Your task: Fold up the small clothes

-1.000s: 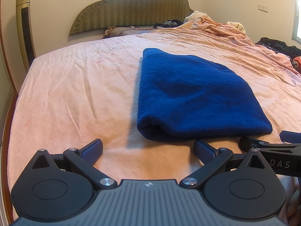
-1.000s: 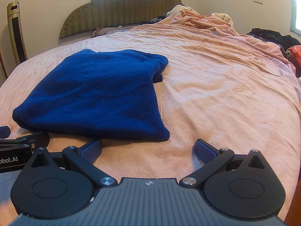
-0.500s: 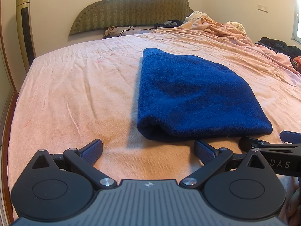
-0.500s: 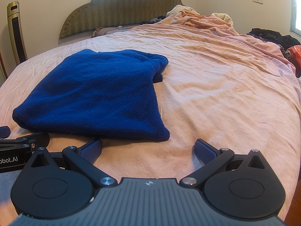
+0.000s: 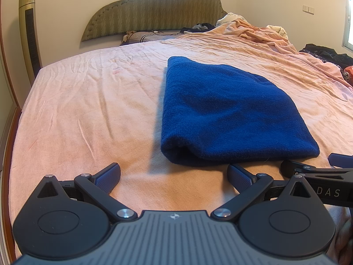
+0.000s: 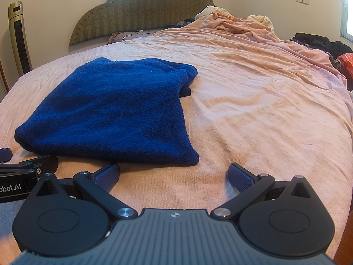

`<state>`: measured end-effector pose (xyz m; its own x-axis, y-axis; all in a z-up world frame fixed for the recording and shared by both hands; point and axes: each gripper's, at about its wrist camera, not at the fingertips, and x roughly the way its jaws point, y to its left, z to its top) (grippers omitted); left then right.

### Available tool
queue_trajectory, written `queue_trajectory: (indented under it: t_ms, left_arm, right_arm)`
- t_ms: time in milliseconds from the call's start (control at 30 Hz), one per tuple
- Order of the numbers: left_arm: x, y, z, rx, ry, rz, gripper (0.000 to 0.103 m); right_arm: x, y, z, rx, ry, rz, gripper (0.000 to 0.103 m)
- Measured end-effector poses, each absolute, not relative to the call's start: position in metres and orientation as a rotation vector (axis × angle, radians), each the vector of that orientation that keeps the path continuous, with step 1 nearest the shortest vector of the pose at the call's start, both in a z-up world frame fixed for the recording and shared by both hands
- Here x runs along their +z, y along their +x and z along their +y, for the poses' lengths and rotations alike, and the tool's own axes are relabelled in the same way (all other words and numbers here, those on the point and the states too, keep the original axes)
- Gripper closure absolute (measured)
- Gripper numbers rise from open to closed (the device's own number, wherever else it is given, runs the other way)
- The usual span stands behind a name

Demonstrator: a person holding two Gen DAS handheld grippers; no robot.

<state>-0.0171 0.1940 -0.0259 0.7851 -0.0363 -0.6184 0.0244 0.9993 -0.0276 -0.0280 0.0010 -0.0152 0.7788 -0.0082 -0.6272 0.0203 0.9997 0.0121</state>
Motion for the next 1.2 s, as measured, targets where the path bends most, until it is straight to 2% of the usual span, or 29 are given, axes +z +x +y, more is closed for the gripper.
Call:
queue_trajectory:
  t_ms: [367, 600, 833, 1200]
  left_arm:
    - [-0.025, -0.021, 0.192, -0.022, -0.007, 0.666, 0.0]
    - [-0.002, -0.085, 0.199, -0.044, -0.013, 0.567, 0.0]
    - [0.009, -0.128, 0.196, -0.075, 0.002, 0.546, 0.0]
    - [0.012, -0.135, 0.188, -0.098, 0.029, 0.54, 0.0]
  right_arm:
    - [-0.008, -0.034, 0.002, -0.024, -0.005, 0.708, 0.0]
    - [0.003, -0.107, -0.016, 0.024, 0.125, 0.691, 0.0]
    - [0.011, -0.138, -0.018, 0.01, 0.157, 0.62, 0.0]
    - [0.027, -0.146, -0.024, 0.005, 0.154, 0.465, 0.0]
